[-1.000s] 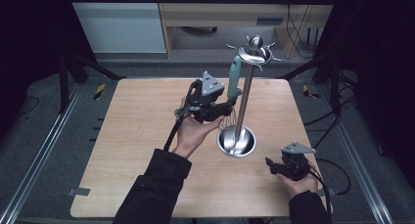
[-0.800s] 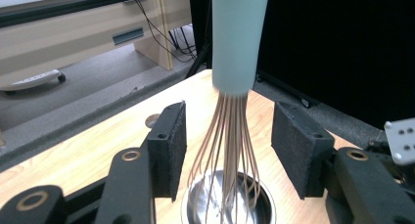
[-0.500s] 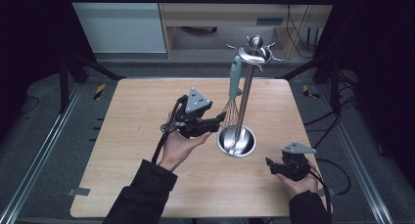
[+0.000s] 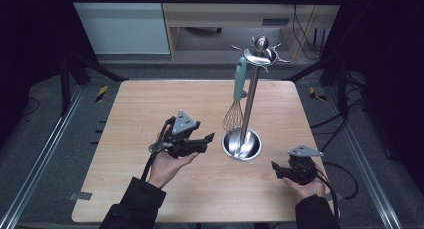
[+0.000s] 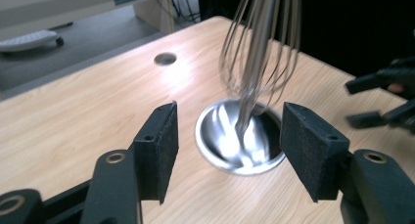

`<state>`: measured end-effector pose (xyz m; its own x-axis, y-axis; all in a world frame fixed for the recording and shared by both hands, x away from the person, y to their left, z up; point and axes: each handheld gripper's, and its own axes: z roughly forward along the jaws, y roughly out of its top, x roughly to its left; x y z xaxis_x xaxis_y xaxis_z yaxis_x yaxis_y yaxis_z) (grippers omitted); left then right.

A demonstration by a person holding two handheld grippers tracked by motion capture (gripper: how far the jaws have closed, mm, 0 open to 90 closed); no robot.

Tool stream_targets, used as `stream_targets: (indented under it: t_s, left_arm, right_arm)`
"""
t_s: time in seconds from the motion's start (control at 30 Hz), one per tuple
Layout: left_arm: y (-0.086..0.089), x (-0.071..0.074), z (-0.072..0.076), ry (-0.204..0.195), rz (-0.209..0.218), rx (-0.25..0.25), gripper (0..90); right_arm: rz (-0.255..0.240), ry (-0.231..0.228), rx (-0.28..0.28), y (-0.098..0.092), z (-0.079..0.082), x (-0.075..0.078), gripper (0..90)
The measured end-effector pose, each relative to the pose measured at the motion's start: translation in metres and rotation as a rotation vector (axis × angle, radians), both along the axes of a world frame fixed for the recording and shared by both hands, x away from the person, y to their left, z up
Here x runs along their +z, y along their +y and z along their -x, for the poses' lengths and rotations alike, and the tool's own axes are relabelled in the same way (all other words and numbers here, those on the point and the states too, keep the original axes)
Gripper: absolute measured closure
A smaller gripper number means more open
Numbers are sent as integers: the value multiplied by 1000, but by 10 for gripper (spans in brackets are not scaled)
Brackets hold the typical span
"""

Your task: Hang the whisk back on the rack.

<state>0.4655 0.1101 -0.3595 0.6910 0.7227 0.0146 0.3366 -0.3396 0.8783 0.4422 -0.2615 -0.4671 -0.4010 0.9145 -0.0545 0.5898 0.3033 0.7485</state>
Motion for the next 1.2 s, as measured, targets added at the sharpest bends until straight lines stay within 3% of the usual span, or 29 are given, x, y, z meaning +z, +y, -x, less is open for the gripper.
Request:
stream_targets:
  t_s: [0.23,0.37,0.47,0.77,1.2]
  left_arm:
    - [27,-23,4,27,-24,31,341]
    - [43,-38,6,49,-11,51,316]
    - [56,-50,8,63,-25,79,306]
    - [94,-72,14,85,-11,160,271]
    - [145,-105,25,117,-73,277,253]
  right_arm:
    - [0,0,-10,-2,0,-1,213]
    - [0,4,-17,-3,0,-1,195]
    - [-4,7,-24,-4,0,-2,183]
    - [-6,16,-51,-9,0,-3,157]
    - [2,37,-72,-16,-1,-7,138]
